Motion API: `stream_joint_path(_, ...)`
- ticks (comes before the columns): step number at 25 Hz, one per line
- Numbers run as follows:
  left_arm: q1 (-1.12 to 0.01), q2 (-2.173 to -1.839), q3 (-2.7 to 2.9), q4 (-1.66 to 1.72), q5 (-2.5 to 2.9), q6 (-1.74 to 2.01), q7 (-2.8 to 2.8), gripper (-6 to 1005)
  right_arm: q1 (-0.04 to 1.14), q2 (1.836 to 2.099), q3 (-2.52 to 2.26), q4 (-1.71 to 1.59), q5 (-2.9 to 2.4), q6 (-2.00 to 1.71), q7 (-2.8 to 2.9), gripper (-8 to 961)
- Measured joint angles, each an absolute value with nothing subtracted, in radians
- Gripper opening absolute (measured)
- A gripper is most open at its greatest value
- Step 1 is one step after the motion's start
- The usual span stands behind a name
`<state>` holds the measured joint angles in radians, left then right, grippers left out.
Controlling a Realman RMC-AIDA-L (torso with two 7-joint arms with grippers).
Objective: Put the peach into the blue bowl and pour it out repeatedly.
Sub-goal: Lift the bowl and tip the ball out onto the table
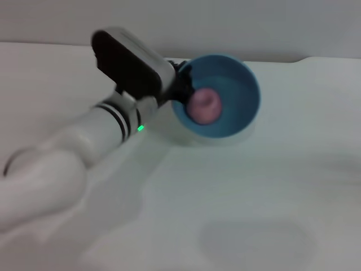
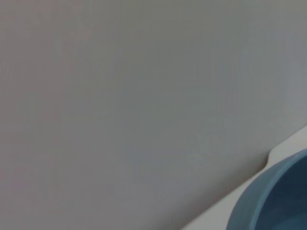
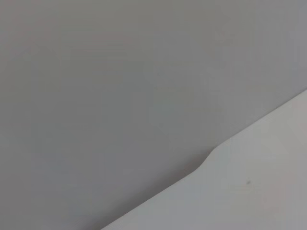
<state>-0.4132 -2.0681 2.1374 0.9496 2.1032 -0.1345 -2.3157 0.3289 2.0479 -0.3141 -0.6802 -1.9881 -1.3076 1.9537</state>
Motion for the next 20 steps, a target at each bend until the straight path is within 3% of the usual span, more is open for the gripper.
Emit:
stream_joint_path(7, -0.362, -2.074, 2.349, 0.955, 2.108, -0.46, -2.132, -1, 0.331, 2.046, -0.313, -0.67, -1.988, -1.287, 1.953, 455)
stream_joint_path(20, -0.364, -2.079, 2.606, 0.887, 2.083, -0.79, -1.729, -1, 0.327, 2.043, -0.313, -0.661, -1.988, -1.274, 1.953, 461)
